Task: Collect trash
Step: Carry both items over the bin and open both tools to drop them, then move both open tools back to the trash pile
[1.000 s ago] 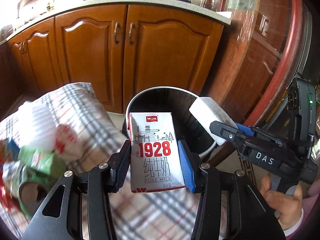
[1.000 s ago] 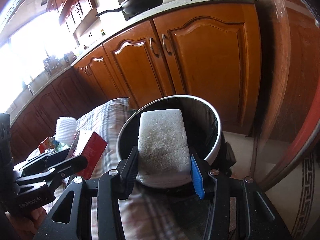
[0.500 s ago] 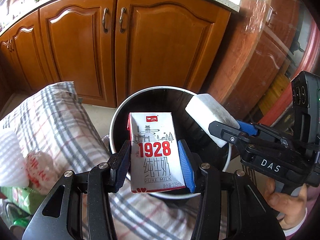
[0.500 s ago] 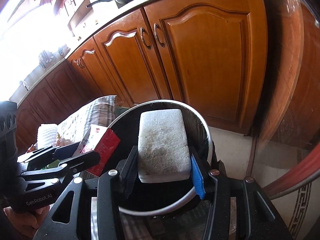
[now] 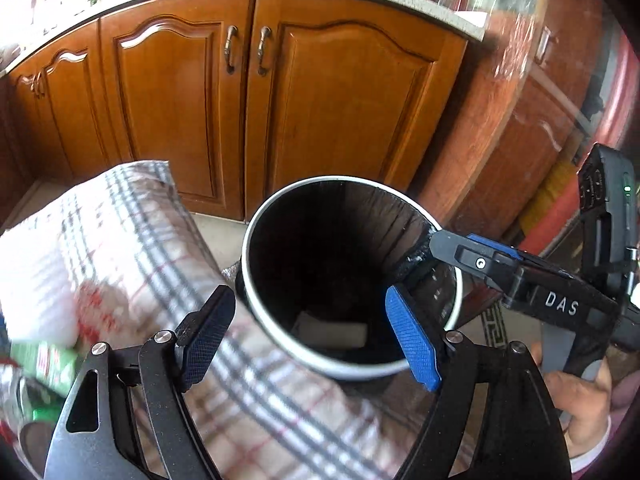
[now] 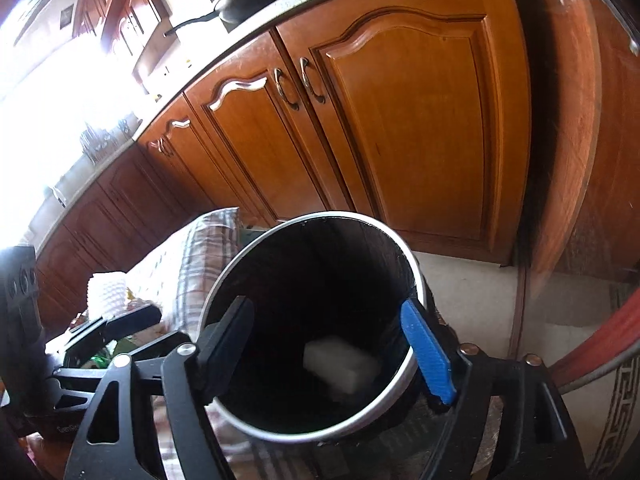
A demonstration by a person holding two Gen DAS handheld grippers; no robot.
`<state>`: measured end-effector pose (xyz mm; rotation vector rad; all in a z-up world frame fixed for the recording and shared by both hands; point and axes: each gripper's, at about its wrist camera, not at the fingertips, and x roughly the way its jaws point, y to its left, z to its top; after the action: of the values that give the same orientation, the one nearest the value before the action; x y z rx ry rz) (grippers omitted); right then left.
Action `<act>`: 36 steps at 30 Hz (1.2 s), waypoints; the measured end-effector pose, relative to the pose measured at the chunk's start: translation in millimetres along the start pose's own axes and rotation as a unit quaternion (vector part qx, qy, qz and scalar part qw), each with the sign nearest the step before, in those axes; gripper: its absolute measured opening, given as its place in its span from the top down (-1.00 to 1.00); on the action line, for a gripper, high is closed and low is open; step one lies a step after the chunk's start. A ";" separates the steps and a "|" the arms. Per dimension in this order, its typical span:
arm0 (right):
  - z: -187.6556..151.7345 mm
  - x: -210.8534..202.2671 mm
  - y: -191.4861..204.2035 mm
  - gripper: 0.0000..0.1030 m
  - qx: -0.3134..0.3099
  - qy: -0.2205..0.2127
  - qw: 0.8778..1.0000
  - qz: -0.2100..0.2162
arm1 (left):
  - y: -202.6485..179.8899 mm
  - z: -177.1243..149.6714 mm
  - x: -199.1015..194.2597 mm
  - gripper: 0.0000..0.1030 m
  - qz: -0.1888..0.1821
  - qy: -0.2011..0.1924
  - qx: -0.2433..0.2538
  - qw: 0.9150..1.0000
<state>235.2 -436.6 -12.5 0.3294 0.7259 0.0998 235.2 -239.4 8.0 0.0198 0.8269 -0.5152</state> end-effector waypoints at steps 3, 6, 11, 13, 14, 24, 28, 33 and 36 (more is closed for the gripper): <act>-11.3 -10.1 7.8 -0.72 0.004 -0.008 1.000 0.009 | 8.3 -20.4 -21.3 -0.55 -0.007 -0.012 -0.017 1.000; -23.5 -15.7 17.8 -0.79 0.008 -0.010 1.000 0.018 | 17.2 -37.9 -37.3 -0.55 -0.006 -0.022 -0.037 0.999; -52.6 -25.2 34.4 -0.81 0.018 -0.011 0.999 0.034 | 35.5 -73.1 -65.3 -0.55 -0.004 -0.028 -0.066 0.997; -65.3 -28.7 41.3 -0.81 0.018 -0.012 0.999 0.033 | 44.7 -90.4 -76.5 -0.55 0.001 -0.027 -0.075 0.997; -72.4 -30.2 46.3 -0.81 0.014 -0.012 0.999 0.031 | 50.5 -99.0 -82.3 -0.55 0.003 -0.026 -0.080 0.996; -122.9 -26.6 98.7 -0.81 -0.006 0.024 0.998 0.057 | 117.0 -160.1 -135.3 -0.55 0.060 -0.037 -0.143 0.987; -133.1 -22.6 125.4 -0.81 -0.020 0.037 0.996 0.077 | 141.2 -171.3 -145.3 -0.55 0.079 -0.041 -0.165 0.982; -143.8 -18.7 156.2 -0.81 -0.041 0.051 0.993 0.098 | 160.6 -180.7 -154.3 -0.55 0.093 -0.049 -0.185 0.977; -147.4 -17.3 171.3 -0.81 -0.051 0.056 0.991 0.109 | 169.8 -184.3 -159.6 -0.55 0.102 -0.052 -0.194 0.974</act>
<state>128.3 -240.0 -48.1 0.3052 0.7910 0.3635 92.5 17.5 -35.9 -0.2768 0.7998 -0.1530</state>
